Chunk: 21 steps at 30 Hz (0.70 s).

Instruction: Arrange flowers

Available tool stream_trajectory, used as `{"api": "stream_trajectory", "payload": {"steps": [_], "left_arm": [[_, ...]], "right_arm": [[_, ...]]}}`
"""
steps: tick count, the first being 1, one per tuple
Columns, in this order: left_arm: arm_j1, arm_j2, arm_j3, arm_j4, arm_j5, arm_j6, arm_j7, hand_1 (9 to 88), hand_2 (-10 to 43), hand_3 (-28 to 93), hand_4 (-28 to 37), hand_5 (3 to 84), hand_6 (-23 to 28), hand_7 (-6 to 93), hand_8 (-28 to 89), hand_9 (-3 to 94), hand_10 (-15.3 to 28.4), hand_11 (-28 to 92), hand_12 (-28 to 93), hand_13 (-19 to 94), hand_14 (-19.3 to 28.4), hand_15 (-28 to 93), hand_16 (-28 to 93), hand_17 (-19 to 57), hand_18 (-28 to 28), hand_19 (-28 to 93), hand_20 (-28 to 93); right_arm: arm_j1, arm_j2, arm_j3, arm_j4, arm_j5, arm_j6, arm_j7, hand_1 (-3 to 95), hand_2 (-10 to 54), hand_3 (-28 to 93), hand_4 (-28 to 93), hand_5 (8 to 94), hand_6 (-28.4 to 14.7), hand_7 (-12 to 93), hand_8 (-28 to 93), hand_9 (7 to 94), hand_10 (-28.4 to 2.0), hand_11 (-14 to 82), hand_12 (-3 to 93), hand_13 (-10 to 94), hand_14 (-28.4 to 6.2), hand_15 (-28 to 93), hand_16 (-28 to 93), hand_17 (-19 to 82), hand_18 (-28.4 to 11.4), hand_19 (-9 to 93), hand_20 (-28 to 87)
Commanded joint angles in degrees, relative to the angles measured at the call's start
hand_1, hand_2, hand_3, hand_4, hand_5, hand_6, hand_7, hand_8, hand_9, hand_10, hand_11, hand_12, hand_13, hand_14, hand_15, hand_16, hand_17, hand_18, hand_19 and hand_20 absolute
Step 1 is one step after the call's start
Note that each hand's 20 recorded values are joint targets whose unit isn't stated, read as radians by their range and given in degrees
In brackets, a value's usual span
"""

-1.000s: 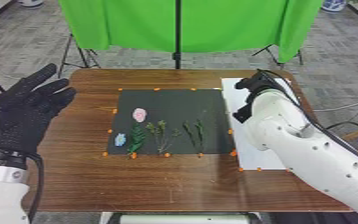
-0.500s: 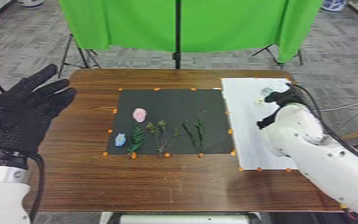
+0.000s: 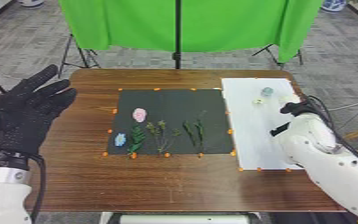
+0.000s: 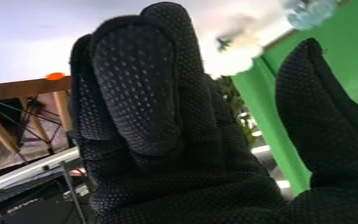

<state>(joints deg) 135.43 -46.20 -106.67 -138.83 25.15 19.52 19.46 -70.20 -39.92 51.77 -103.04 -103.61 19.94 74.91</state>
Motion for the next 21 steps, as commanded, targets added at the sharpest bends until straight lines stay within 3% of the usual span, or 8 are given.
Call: {"api": "stream_trajectory", "payload": {"steps": [1,3,8,16,21], "left_arm": [[0.19,0.19,0.58,0.45,-0.15,-0.19,-0.76,23.0,7.2,80,-23.4,37.9,10.4,18.2,-11,35.7,21.3,31,11,26,28.4,55,-11,-7.2,25.5,62,15],[1.6,0.23,0.32,-0.09,-0.34,0.03,0.45,23.0,7.2,80,-23.4,37.9,10.4,18.2,-11,35.7,21.3,31,11,26,28.4,55,-11,-7.1,25.5,62,15],[1.99,0.19,0.26,-0.23,-0.39,0.31,0.62,23.0,7.2,80,-23.4,37.9,10.4,18.2,-11,35.7,21.3,31,11,26,28.4,55,-11,-7.1,25.5,62,15],[2.2,0.33,0.55,-0.15,-0.51,0.29,1.18,23.0,7.2,80,-23.5,38.0,10.4,18.2,-11,35.8,21.3,31,11,26,28.4,55,-10,-7.1,25.5,62,15],[2.39,0.53,0.31,-0.19,-0.68,0.56,1.63,23.0,7.3,80,-23.4,38.0,10.4,18.2,-11,35.8,21.3,31,11,26,28.4,55,-11,-7.1,25.5,62,15]], "right_arm": [[-0.55,1.01,0.67,0.74,3.98,-5.03,1.21,33.0,0.0,73,-23,45.8,-11.8,5,-9,82.1,-19.1,22.6,13.2,87,-8.5,58,15,50,-22.3,93,-11],[0.16,0.94,0.12,1.32,4.96,-5.37,1.33,33.1,0.0,73,-23,46.0,-11.9,5,-9,82.1,-19.2,22.5,13.1,87,-8.5,58,15,50,-22.2,93,-12],[-0.33,1.62,-0.56,0.01,1.56,-3.3,0.2,34.2,-0.4,73,-22,47.4,-12.2,4,-8,82.1,-19.6,22.2,12.9,88,-8.3,59,14,51,-21.3,93,-19],[-2.63,2.62,1.18,-4.26,-3.07,0.9,-1.04,34.1,-1.1,73,-22,48.0,-8.1,8,-10,86.0,-17.6,22.0,13.5,91,-7.0,57,15,55,-18.9,93,-23],[-3.24,2.16,2.95,-4.62,-4.14,0.26,1.05,33.4,-1.0,73,-22,47.3,-8.9,7,-10,87.6,-17.5,21.5,13.5,93,-6.0,55,16,58,-18.5,93,-26]]}}
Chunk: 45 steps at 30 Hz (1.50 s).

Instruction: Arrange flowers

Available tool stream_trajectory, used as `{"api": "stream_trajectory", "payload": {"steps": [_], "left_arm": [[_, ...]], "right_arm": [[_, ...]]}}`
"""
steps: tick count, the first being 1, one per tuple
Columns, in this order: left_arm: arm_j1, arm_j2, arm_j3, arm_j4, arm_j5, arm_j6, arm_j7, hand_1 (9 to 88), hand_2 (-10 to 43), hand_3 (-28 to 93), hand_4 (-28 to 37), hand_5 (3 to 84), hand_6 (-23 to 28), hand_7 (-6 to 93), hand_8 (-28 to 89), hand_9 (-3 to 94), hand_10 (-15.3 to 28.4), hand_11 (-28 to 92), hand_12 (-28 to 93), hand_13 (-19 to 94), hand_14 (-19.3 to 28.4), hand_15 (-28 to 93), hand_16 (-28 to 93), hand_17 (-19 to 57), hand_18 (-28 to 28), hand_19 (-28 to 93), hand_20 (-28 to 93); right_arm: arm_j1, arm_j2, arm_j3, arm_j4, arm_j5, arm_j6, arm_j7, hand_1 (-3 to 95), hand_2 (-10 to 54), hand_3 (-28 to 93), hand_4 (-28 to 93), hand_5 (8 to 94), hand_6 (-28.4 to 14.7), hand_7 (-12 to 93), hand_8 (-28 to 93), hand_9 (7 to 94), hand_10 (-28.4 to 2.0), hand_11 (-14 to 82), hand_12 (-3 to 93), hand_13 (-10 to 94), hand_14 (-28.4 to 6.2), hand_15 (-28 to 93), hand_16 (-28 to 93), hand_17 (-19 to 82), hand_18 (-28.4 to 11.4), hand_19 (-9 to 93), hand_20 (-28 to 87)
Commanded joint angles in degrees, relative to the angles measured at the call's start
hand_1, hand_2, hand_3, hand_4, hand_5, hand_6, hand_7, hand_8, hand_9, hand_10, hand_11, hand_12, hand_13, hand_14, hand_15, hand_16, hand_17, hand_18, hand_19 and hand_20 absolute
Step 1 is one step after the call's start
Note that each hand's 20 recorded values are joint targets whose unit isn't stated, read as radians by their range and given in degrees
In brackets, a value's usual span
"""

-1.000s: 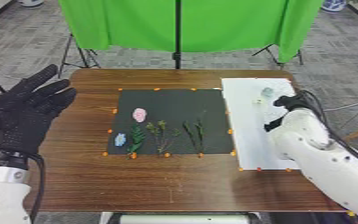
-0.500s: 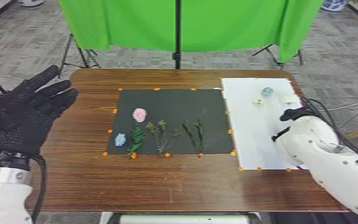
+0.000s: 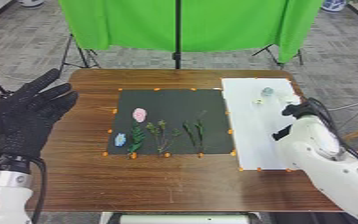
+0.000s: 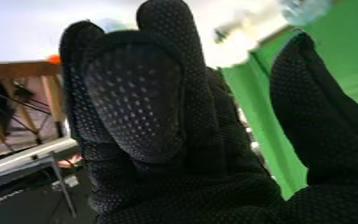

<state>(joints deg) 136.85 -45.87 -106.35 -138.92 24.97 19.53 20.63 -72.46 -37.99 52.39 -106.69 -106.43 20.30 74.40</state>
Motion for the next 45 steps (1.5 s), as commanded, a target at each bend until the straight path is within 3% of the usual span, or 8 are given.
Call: {"api": "stream_trajectory", "payload": {"steps": [1,7,12,16,19,28,38,45], "left_arm": [[1.11,0.2,-0.03,-0.13,-0.56,0.53,0.54,23.0,7.3,80,-23.4,38.0,10.4,18.3,-11,35.8,21.3,31,11,26,28.4,55,-11,-7.1,25.5,62,15],[1.6,0.37,0.08,-0.23,-0.69,0.77,1.41,23.0,7.3,80,-23.4,38.0,10.5,18.2,-11,35.8,21.3,31,11,26,28.4,55,-10,-7.1,25.5,62,15],[2.09,0.74,0.09,-0.31,-1.11,1.33,2.44,23.0,7.3,80,-23.3,38.1,10.4,18.4,-11,35.8,21.4,31,11,26,28.4,55,-11,-7.1,25.5,62,15],[2.11,0.53,-0.18,-0.33,-1.01,1.3,1.96,23.0,7.2,80,-23.4,38.1,10.4,18.4,-11,35.9,21.3,32,11,26,28.4,55,-10,-7.1,25.5,62,15],[1.79,0.67,0.13,-0.37,-0.96,1.58,2.34,23.1,7.2,80,-23.5,38.1,10.4,18.4,-11,36.0,21.5,32,11,26,28.4,55,-11,-7.1,25.5,62,15],[1.72,0.73,0.36,-0.28,-0.84,1.46,2.26,23.1,7.3,80,-23.6,38.3,10.4,18.6,-11,36.1,21.5,32,11,26,28.4,56,-11,-7.1,25.5,62,15],[1.22,0.52,0.3,-0.02,-0.51,0.91,1.21,23.1,7.4,80,-23.6,38.5,10.5,18.5,-11,36.2,21.3,32,11,26,28.4,56,-11,-7.1,25.5,62,15],[1.0,0.43,0.14,0.02,-0.26,0.76,0.99,23.1,7.5,80,-23.6,38.5,10.6,18.4,-11,36.3,21.5,32,11,26,28.4,56,-11,-7.1,25.5,62,15]], "right_arm": [[-1.29,0.15,3.0,-1.04,-0.83,-0.02,1.8,32.9,-0.7,73,-22,46.9,-9.8,7,-10,88.2,-17.8,21.4,13.4,93,-5.7,55,16,59,-18.6,93,-27],[-3.76,-0.02,7.38,-1.5,1.75,-1.98,2.38,28.3,4.5,70,-20,44.8,-16.0,2,-8,90.0,-19.1,21.0,12.7,94,-5.4,57,14,62,-17.7,93,-28],[-5.42,0.2,9.77,-2.11,3.75,-3.7,2.84,27.2,5.0,69,-20,43.0,-19.5,1,-8,89.3,-20.6,20.5,12.2,94,-5.7,58,13,62,-17.3,91,-28],[-6.37,-0.34,12.25,-1.73,7.22,-5.7,2.76,25.9,6.9,68,-19,42.5,-22.5,1,-8,88.8,-21.8,20.1,11.6,94,-6.1,58,12,62,-17.4,90,-28],[-5.96,-0.15,12.44,-0.98,8.55,-5.69,3.02,24.5,9.0,67,-19,42.6,-24.2,1,-8,88.2,-22.3,20.2,11.4,94,-6.5,58,12,62,-17.8,90,-28],[-3.41,0.44,12.1,2.32,13.73,-7.78,3.8,23.8,10.4,66,-18,44.3,-26.9,2,-9,86.7,-23.3,21.0,10.4,94,-7.1,58,12,60,-18.1,89,-28],[-4.5,0.33,11.62,1.65,14.83,-6.87,2.51,26.2,8.2,66,-17,46.4,-24.6,3,-9,85.9,-23.8,20.5,10.7,94,-8.1,56,12,60,-18.6,88,-28],[-3.99,0.18,9.92,1.01,14.61,-4.63,0.6,28.0,6.0,68,-18,55.1,-20.0,5,-8,78.4,-24.2,16.8,10.7,93,-10.1,46,13,59,-18.9,82,-28]]}}
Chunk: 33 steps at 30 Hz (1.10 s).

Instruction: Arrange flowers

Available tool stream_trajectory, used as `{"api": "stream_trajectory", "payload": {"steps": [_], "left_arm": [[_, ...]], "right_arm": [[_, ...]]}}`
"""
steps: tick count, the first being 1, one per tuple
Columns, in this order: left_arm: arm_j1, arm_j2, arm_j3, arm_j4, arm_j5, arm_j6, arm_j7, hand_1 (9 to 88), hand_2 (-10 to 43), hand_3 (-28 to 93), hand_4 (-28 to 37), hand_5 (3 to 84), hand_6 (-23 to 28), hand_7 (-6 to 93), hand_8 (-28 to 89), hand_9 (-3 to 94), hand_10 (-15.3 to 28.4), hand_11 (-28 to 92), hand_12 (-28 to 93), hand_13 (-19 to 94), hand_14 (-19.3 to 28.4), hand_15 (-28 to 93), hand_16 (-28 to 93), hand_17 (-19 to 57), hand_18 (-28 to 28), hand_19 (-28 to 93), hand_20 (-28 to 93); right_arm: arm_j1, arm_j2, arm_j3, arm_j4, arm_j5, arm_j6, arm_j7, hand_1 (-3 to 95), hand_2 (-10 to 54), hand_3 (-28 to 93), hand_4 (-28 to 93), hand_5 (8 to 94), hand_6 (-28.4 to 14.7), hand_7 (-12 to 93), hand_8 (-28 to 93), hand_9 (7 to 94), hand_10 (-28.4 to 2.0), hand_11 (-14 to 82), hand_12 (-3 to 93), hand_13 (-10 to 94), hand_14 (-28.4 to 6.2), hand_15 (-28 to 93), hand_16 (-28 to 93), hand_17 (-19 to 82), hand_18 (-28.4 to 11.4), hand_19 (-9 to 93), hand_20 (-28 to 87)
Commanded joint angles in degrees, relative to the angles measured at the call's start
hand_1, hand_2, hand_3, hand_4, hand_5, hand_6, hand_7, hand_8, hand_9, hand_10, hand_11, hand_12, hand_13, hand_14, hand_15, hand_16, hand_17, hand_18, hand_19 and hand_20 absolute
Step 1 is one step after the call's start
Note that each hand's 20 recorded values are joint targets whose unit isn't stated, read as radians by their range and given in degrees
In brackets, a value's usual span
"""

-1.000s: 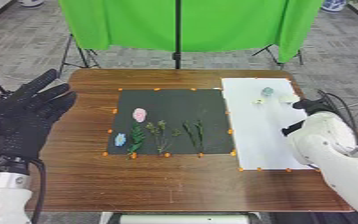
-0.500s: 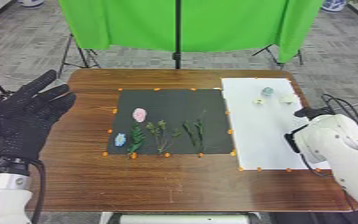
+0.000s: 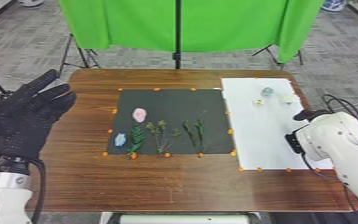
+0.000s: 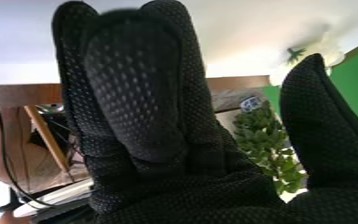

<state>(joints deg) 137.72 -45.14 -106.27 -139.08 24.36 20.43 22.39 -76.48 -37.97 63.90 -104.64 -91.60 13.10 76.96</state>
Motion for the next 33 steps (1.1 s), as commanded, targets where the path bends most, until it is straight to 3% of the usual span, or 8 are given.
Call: {"api": "stream_trajectory", "payload": {"steps": [1,6,13,19,22,27,33], "left_arm": [[-0.03,-0.23,0.19,0.23,0.3,-0.11,-0.69,23.1,7.5,80,-23.6,38.5,10.6,18.4,-11,36.3,21.5,32,11,26,28.4,56,-11,-7.0,25.5,62,15],[0.1,0.01,0.39,0.1,0.11,0.21,-0.06,23.2,7.5,80,-23.6,38.5,10.5,18.4,-11,36.3,21.5,32,11,27,28.4,56,-11,-7.0,25.6,62,15],[-0.48,-0.13,0.63,0.32,0.22,0.04,-0.32,23.1,7.5,80,-23.5,38.5,10.5,18.5,-11,36.3,21.5,31,11,26,28.4,56,-11,-6.9,25.6,62,15],[-0.2,0.12,0.75,0.19,0.06,0.16,0.27,23.1,7.5,80,-23.5,38.5,10.6,18.5,-11,36.3,21.4,32,11,26,28.4,56,-11,-7.0,25.6,62,15],[-0.33,0.04,0.55,0.21,0.18,0.05,-0.06,23.1,7.5,80,-23.6,38.5,10.6,18.5,-11,36.3,21.4,32,11,26,28.4,56,-11,-6.9,25.6,62,15],[-0.09,0.08,0.43,0.05,0.14,0.11,0.23,23.1,7.6,80,-23.6,38.5,10.6,18.4,-11,36.3,21.5,31,11,26,28.4,56,-11,-6.9,25.6,62,15],[0.57,0.01,0.01,-0.12,0.04,0.44,0.59,23.1,7.6,80,-23.5,38.5,10.5,18.5,-11,36.3,21.5,31,11,27,28.4,56,-11,-6.9,25.6,62,15]], "right_arm": [[0.23,0.14,-1.83,-1.14,-0.28,2.72,-2.25,28.0,6.0,68,-18,55.9,-19.6,5,-8,78.2,-24.1,16.7,10.6,93,-10.3,46,13,59,-18.9,82,-28],[1.69,0.11,-3.53,-1.22,0.05,3.33,-3.46,28.1,5.3,69,-18,59.9,-17.3,6,-8,75.5,-23.4,14.3,10.2,92,-11.1,43,13,58,-19.5,81,-28],[2.75,0.23,-5.36,-1.02,-1.42,4.6,-3.92,28.7,4.7,70,-19,64.0,-15.4,7,-8,72.2,-22.4,11.7,9.4,91,-11.7,39,13,58,-19.5,78,-28],[3.79,0.75,-6.95,-2.13,-5.16,5.69,-4.6,29.2,4.5,70,-19,67.2,-13.6,8,-9,74.2,-19.9,11.2,8.9,92,-11.8,36,13,58,-18.8,77,-28],[3.61,1.2,-6.67,-3.44,-7.51,5.36,-4.11,28.6,4.4,71,-20,67.7,-13.0,9,-9,78.2,-21.0,12.6,9.7,93,-10.9,38,14,58,-19.0,79,-28],[2.16,0.99,-3.31,-4.41,-6.36,1.47,-2.22,25.7,4.9,70,-19,53.8,-13.9,6,-9,86.8,-21.2,15.7,11.5,94,-9.1,47,13,63,-18.6,82,-28],[-0.47,1.05,0.0,-4.65,-4.82,-2.47,-0.61,25.3,5.1,68,-19,49.8,-17.6,2,-8,90.0,-21.9,15.7,11.2,94,-8.6,51,10,64,-18.5,82,-28]]}}
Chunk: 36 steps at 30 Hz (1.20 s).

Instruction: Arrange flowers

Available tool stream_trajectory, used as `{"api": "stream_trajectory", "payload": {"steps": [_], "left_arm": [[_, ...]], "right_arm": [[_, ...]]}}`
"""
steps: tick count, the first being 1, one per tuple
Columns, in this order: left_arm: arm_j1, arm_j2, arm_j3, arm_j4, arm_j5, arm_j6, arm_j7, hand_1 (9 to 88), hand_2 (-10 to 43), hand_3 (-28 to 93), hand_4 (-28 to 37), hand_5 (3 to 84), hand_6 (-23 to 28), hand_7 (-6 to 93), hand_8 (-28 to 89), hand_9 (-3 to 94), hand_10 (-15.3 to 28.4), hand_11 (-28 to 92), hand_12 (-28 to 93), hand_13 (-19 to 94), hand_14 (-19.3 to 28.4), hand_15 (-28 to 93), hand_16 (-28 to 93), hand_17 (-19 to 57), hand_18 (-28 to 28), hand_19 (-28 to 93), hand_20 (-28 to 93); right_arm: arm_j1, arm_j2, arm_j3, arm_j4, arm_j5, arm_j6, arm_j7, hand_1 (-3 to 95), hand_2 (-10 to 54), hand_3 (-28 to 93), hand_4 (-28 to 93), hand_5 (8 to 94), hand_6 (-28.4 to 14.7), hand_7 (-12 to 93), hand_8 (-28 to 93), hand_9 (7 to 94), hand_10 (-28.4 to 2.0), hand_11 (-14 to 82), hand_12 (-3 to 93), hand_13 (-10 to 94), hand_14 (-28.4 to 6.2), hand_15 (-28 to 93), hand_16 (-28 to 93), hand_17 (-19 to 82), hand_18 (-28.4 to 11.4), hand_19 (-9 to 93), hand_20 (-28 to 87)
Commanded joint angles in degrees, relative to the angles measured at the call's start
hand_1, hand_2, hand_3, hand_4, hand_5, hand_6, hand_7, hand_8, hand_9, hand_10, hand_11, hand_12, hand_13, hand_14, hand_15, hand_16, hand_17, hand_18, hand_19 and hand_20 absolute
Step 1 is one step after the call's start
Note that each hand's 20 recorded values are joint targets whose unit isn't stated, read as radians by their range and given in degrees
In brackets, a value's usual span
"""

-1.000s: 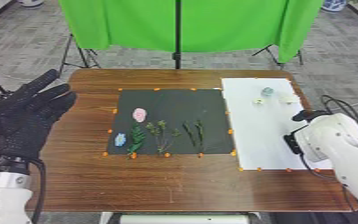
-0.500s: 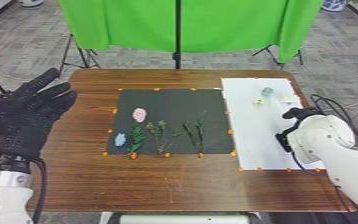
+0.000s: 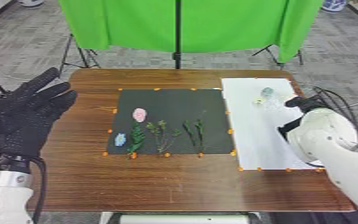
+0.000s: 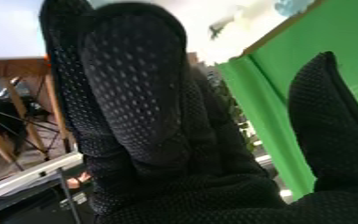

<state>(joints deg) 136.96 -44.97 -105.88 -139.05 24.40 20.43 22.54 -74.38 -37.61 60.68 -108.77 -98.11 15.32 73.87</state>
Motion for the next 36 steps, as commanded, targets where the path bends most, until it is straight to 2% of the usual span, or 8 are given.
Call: {"api": "stream_trajectory", "payload": {"steps": [1,18,22,25,26,28,29,36], "left_arm": [[1.53,-0.05,-0.45,-0.16,-0.11,0.38,0.64,23.1,7.5,80,-23.5,38.5,10.6,18.5,-11,36.3,21.5,31,11,27,28.4,56,-11,-6.9,25.6,62,15],[1.23,0.62,-0.15,0.04,-0.36,0.42,0.62,23.1,7.5,80,-23.6,38.5,10.6,18.5,-11,36.3,21.5,32,11,27,28.4,56,-11,-6.9,25.6,62,15],[0.39,0.3,-0.07,0.14,-0.03,0.18,-0.64,23.1,7.6,80,-23.7,38.5,10.6,18.5,-11,36.4,21.6,32,11,27,28.4,56,-11,-6.9,25.6,62,15],[0.09,0.27,-0.02,0.23,-0.14,-0.12,-0.94,23.1,7.6,80,-23.6,38.5,10.6,18.5,-11,36.4,21.4,31,11,27,28.4,56,-11,-6.9,25.6,62,15],[0.37,0.44,-0.04,0.14,-1.06,-0.3,-0.18,23.1,7.7,80,-23.6,38.5,10.6,18.5,-11,36.4,21.4,31,11,27,28.4,56,-11,-6.9,25.6,62,15],[-0.32,0.41,0.35,0.36,-4.93,-2.07,1.01,23.1,7.7,80,-23.5,38.5,10.5,18.6,-11,36.3,21.4,32,11,27,28.4,56,-11,-6.9,25.6,62,15],[-0.48,0.39,0.49,0.36,-5.6,-2.21,1.12,23.1,7.7,80,-23.5,38.5,10.6,18.6,-11,36.3,21.5,32,11,27,28.4,56,-11,-6.9,25.6,62,15],[0.11,0.21,0.14,0.16,-4.68,-1.84,0.88,23.1,7.8,80,-23.5,38.9,10.8,18.6,-11,36.6,21.6,32,11,27,28.4,57,-11,-6.7,25.8,63,16]], "right_arm": [[-2.92,0.67,3.59,-0.46,2.08,-5.65,2.71,25.4,5.2,68,-18,49.5,-18.4,3,-8,90.2,-21.9,15.6,11.1,94,-8.6,51,10,64,-18.4,81,-28],[-4.06,-0.06,3.48,1.59,6.82,-5.44,2.97,29.6,4.4,65,-17,50.0,-28.1,4,-10,80.6,-27.5,14.9,7.8,94,-9.5,47,9,60,-19.0,78,-28],[-3.34,-0.16,1.14,1.88,5.28,-4.93,3.19,32.6,2.8,65,-17,51.9,-26.0,4,-10,79.1,-27.3,15.6,8.0,94,-9.9,45,9,59,-19.1,78,-28],[-1.61,-0.01,-2.05,2.78,2.88,-4.26,3.74,39.2,-2.2,66,-17,57.6,-21.3,6,-9,76.2,-27.3,15.0,8.1,94,-9.8,42,10,59,-19.0,77,-28],[-0.73,-0.12,-3.12,3.31,2.46,-4.43,3.78,40.7,-3.4,67,-17,58.7,-20.5,6,-9,75.9,-27.2,14.9,8.1,94,-9.7,42,10,59,-18.8,76,-28],[-0.8,-0.05,-3.99,3.48,1.17,-4.03,4.21,44.6,-6.1,68,-18,61.6,-18.7,7,-8,74.7,-26.7,14.8,8.3,94,-9.1,41,10,59,-18.2,75,-28],[-1.02,0.27,-4.61,3.48,0.41,-2.99,4.21,45.4,-6.5,69,-18,62.1,-18.3,7,-8,74.5,-26.5,14.9,8.3,94,-9.0,41,10,59,-18.0,75,-28],[0.31,0.44,-8.9,5.0,-4.07,-1.77,4.72,53.4,-9.4,71,-21,67.7,-13.5,12,-7,76.8,-21.6,17.1,9.4,94,-7.5,40,12,59,-17.1,75,-28]]}}
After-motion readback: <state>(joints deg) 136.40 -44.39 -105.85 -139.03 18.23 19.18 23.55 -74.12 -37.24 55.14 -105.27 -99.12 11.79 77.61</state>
